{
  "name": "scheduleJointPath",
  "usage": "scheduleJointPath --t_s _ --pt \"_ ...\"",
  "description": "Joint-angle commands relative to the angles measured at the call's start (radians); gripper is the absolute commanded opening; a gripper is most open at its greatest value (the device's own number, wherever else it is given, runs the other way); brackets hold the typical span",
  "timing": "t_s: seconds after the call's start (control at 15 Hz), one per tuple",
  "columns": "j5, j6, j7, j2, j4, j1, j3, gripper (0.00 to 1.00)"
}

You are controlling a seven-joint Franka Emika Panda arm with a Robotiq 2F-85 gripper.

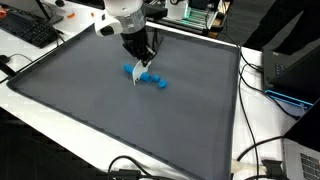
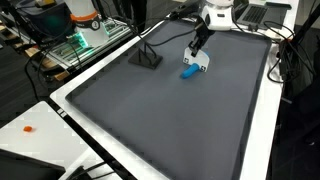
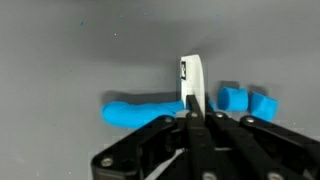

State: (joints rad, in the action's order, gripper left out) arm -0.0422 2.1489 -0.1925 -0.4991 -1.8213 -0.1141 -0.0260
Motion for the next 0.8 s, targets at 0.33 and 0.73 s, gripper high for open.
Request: scheduleJointPath --t_s 0.33,0.73 --pt "-0.049 -0.05 0.012 0.014 -0.044 0.018 -0.018 0.01" --pt "-0.045 -0.066 0.025 0.027 -0.054 0.015 -0.026 0.01"
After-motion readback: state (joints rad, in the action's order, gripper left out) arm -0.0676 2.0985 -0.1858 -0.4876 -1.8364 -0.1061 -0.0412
